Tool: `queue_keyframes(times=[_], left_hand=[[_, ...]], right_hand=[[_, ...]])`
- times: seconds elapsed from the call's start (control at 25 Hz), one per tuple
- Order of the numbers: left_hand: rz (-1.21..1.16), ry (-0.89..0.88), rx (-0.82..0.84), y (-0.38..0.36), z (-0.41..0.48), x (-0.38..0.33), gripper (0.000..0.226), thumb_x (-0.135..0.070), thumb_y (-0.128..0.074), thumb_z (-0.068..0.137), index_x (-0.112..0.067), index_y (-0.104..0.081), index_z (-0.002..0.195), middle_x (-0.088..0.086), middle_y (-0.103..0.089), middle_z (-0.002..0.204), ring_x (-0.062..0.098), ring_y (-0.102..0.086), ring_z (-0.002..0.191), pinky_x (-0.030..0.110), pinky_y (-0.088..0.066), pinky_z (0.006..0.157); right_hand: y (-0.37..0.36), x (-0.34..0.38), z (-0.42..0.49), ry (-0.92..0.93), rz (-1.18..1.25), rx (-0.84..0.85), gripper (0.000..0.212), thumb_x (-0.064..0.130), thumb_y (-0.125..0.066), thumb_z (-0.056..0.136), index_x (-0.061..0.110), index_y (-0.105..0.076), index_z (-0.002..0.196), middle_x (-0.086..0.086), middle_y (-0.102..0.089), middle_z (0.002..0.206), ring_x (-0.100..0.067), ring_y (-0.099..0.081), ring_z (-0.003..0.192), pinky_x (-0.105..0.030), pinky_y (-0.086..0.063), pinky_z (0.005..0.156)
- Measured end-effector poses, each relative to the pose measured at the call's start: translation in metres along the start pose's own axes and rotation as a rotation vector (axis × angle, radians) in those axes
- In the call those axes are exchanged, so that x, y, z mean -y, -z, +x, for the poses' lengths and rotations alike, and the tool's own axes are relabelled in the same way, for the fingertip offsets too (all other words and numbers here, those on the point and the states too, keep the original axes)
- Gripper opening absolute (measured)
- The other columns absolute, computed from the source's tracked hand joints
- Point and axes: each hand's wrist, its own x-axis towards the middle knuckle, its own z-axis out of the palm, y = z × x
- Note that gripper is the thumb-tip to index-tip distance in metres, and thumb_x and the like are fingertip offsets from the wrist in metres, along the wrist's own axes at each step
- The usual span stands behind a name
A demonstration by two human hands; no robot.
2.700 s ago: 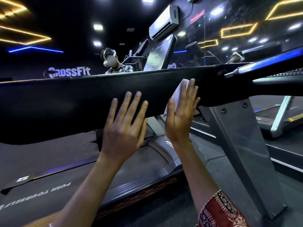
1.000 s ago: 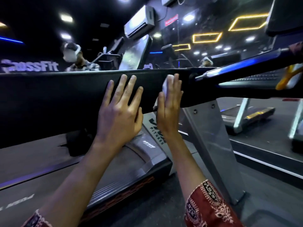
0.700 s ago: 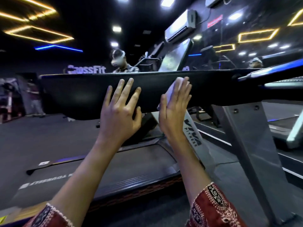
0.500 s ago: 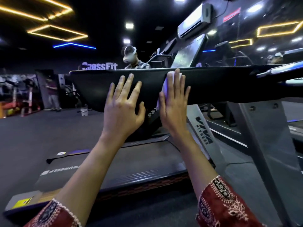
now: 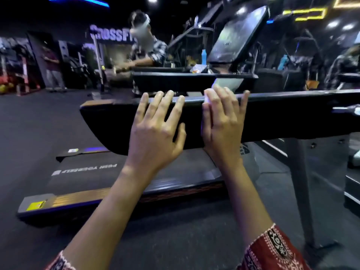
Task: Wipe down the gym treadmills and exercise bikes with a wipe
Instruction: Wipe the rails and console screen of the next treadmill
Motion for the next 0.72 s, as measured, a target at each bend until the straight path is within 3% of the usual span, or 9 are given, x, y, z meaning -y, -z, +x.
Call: queue_keyframes(times=[0.08, 0.2, 0.36, 0.48, 0.52, 0.64, 0.72], left_hand=[[-0.012, 0.034, 0.048, 0.010, 0.003, -0.001, 0.045, -0.025, -0.050, 0.085, -0.005, -0.062, 0.124, 0.019, -0.061, 0.125, 0.034, -0.057, 0.115, 0.046, -0.029, 0.107], [-0.075, 0.094, 0.169, 0.025, 0.016, -0.004, 0.043, -0.024, -0.049, 0.084, -0.003, -0.065, 0.118, 0.020, -0.063, 0.119, 0.035, -0.060, 0.110, 0.046, -0.035, 0.103], [-0.141, 0.117, 0.435, 0.041, 0.039, -0.008, 0.050, -0.027, -0.042, 0.084, 0.002, -0.063, 0.119, 0.024, -0.062, 0.120, 0.038, -0.060, 0.110, 0.050, -0.042, 0.098], [-0.233, 0.145, 0.631, 0.041, 0.060, -0.012, 0.055, -0.030, -0.038, 0.083, 0.003, -0.060, 0.121, 0.026, -0.059, 0.123, 0.041, -0.057, 0.113, 0.054, -0.040, 0.099], [-0.269, 0.159, 0.698, 0.041, 0.065, -0.014, 0.055, -0.031, -0.039, 0.083, 0.003, -0.059, 0.121, 0.027, -0.058, 0.125, 0.042, -0.056, 0.114, 0.055, -0.039, 0.099], [-0.345, 0.191, 0.838, 0.036, 0.082, -0.022, 0.052, -0.027, -0.047, 0.083, 0.005, -0.057, 0.123, 0.029, -0.055, 0.126, 0.044, -0.054, 0.116, 0.059, -0.036, 0.100], [-0.403, 0.184, 0.913, 0.029, 0.095, -0.029, 0.053, -0.028, -0.045, 0.083, 0.006, -0.058, 0.121, 0.030, -0.057, 0.123, 0.045, -0.056, 0.112, 0.059, -0.039, 0.097]], right_hand=[[0.002, 0.011, 0.001, -0.050, 0.014, 0.038, 0.038, 0.021, -0.036, 0.100, 0.002, -0.062, 0.120, -0.016, -0.058, 0.129, -0.034, -0.047, 0.126, -0.050, -0.011, 0.116], [0.007, 0.011, 0.008, 0.159, 0.049, 0.220, 0.042, 0.023, -0.031, 0.102, 0.000, -0.063, 0.118, -0.016, -0.062, 0.122, -0.033, -0.052, 0.121, -0.047, -0.012, 0.116], [0.029, -0.017, 0.035, -0.241, -0.033, 0.341, 0.036, 0.020, -0.037, 0.099, 0.002, -0.066, 0.111, -0.014, -0.064, 0.117, -0.034, -0.054, 0.119, -0.049, -0.007, 0.114], [0.041, -0.018, 0.042, 0.070, 0.017, 0.586, 0.036, 0.019, -0.042, 0.096, 0.000, -0.064, 0.118, -0.017, -0.063, 0.121, -0.033, -0.055, 0.119, -0.049, -0.019, 0.110], [0.047, -0.027, 0.047, 0.058, 0.012, 0.655, 0.037, 0.020, -0.042, 0.096, 0.002, -0.063, 0.120, -0.016, -0.062, 0.124, -0.031, -0.054, 0.121, -0.049, -0.019, 0.110], [0.068, -0.051, 0.066, -0.249, -0.084, 0.809, 0.045, 0.023, -0.034, 0.097, 0.001, -0.057, 0.128, -0.019, -0.054, 0.135, -0.039, -0.046, 0.129, -0.047, -0.009, 0.110], [0.079, -0.060, 0.068, -0.129, -0.064, 0.919, 0.046, 0.025, -0.032, 0.099, 0.000, -0.053, 0.132, -0.020, -0.052, 0.138, -0.039, -0.046, 0.130, -0.047, -0.009, 0.112]])
